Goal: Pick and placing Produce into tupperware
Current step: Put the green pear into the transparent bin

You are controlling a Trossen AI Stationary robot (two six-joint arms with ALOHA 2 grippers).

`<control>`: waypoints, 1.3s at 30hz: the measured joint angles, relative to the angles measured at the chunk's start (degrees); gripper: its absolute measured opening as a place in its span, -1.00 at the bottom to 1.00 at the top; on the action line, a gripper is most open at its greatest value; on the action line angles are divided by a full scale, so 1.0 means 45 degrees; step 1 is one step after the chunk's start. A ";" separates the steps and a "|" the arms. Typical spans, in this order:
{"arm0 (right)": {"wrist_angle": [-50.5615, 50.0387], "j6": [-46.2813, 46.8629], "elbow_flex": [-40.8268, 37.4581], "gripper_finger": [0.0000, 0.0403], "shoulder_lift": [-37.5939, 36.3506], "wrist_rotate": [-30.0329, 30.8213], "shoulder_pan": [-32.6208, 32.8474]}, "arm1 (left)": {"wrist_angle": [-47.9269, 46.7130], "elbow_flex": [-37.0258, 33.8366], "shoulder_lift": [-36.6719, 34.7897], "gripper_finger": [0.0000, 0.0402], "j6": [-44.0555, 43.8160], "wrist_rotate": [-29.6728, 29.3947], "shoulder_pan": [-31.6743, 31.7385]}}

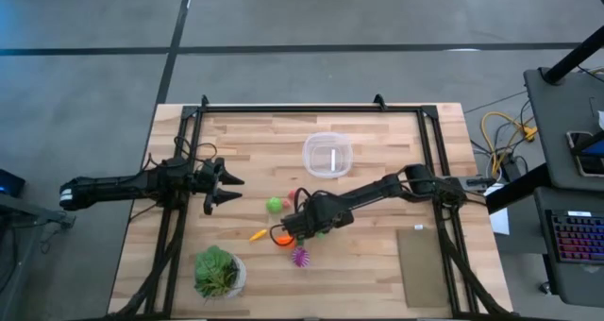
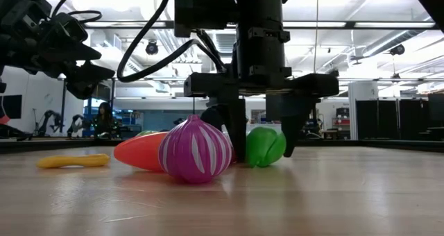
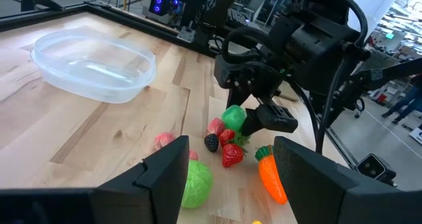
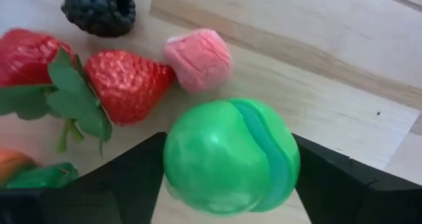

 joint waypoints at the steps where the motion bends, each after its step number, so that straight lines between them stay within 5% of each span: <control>1: 0.0000 0.0004 0.0000 0.34 0.0000 0.0031 -0.0017 | 0.0000 0.0000 0.0000 0.04 0.0001 0.0002 0.0003; 7: -0.0009 0.0101 0.0010 0.17 -0.0029 0.0330 -0.0017 | 0.0000 0.0000 0.0000 0.04 0.0001 0.0000 -0.0001; 17: -0.0621 -0.0339 0.0005 0.37 -0.0439 0.0486 -0.0137 | 0.0000 0.0000 0.0000 0.04 0.0000 0.0000 0.0000; 28: -0.2302 -0.0835 0.0005 0.22 -0.2572 0.1849 -0.1138 | 0.0003 0.0000 0.0000 0.04 0.0001 0.0003 0.0001; 39: -0.1836 0.0438 -0.0078 0.48 -0.1890 0.0027 -0.0221 | 0.0005 0.0000 -0.0005 0.04 -0.0002 0.0002 0.0002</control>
